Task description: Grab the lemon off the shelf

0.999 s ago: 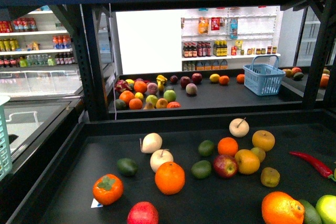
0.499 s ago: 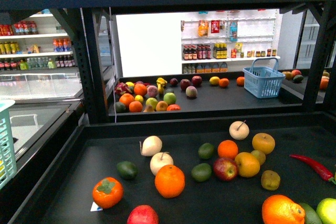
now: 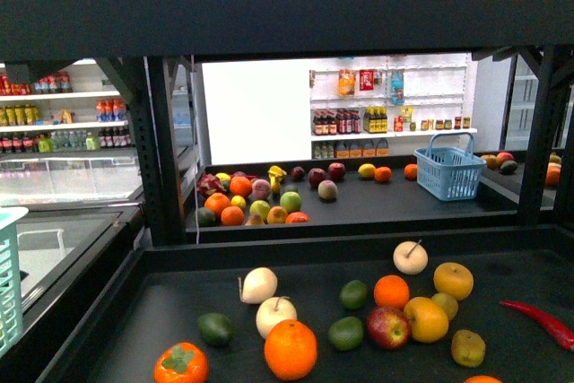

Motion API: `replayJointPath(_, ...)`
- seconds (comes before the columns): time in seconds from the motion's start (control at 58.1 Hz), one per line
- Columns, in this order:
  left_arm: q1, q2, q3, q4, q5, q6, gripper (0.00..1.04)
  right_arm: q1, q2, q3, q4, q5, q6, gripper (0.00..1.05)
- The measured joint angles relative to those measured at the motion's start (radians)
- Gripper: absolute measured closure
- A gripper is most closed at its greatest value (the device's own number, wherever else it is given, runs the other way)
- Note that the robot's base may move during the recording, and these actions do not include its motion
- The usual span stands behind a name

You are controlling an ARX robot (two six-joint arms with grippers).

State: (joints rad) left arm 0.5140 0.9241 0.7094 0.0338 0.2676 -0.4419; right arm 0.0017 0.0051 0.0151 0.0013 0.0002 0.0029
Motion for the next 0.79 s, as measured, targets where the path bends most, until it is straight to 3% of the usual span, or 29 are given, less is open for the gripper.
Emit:
replayJointPath(0.069,-0.034,-0.142,-0.030,-0.061,-0.023,0.040,0.08,0.000,0.000,0.000,0.000,0.000,0.000,0.07)
replayJointPath(0.103,-0.034,-0.172,-0.042,-0.046,0.015,0.079,0.11,0.000,0.000,0.000,0.000,0.000,0.000,0.07)
replayJointPath(0.155,-0.042,-0.236,-0.099,0.057,0.135,0.192,0.22,0.000,0.000,0.000,0.000,0.000,0.000,0.07)
replayJointPath(0.207,-0.078,-0.285,-0.166,0.101,0.144,0.302,0.32,0.000,0.000,0.000,0.000,0.000,0.000,0.07)
replayJointPath(0.585,-0.300,-0.483,-0.465,0.157,-0.062,0.424,1.02,0.000,0.000,0.000,0.000,0.000,0.000,0.07)
replayJointPath(0.792,-0.383,-0.573,-0.557,0.161,-0.142,0.429,1.02,0.000,0.000,0.000,0.000,0.000,0.000,0.07)
